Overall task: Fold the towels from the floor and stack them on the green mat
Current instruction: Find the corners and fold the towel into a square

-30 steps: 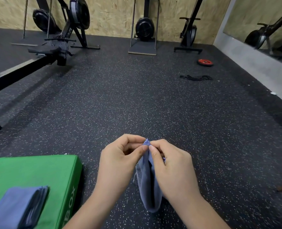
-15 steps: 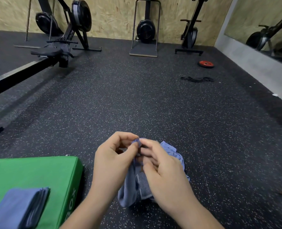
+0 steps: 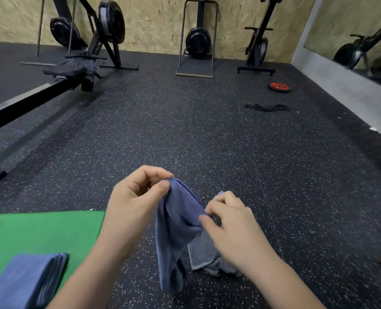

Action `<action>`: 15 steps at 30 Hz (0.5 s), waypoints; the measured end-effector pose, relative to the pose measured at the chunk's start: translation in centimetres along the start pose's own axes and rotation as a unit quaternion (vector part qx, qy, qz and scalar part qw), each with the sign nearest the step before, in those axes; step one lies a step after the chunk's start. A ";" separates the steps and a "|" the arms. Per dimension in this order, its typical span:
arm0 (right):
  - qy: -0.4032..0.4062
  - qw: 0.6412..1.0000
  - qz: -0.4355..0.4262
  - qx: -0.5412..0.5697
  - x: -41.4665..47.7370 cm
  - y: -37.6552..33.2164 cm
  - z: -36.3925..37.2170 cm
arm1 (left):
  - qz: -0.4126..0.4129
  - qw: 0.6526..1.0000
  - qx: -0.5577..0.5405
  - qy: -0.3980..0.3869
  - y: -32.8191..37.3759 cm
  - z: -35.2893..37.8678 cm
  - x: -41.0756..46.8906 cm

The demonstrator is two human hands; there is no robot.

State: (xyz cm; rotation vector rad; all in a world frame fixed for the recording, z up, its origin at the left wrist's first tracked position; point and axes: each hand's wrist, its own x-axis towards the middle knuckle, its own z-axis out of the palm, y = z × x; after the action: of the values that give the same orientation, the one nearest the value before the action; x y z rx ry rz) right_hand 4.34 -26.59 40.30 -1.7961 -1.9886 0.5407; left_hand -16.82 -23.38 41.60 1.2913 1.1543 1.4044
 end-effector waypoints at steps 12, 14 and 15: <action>0.136 0.957 -0.014 0.255 0.4 -0.3 -3.9 | 0.027 0.987 0.133 0.082 -0.4 -1.5 0.6; 0.154 0.955 -0.006 0.255 0.4 -0.2 -4.1 | 0.025 0.989 0.114 0.086 -0.3 -1.3 0.5; 0.163 0.953 -0.006 0.255 0.4 -0.2 -4.2 | 0.025 0.991 0.102 0.085 -0.2 -1.1 0.5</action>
State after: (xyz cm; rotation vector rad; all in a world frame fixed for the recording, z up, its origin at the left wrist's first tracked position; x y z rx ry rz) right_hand 6.42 -26.18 43.91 -1.4415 -1.4685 0.6365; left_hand -18.00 -22.95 41.44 1.3703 1.4192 1.4862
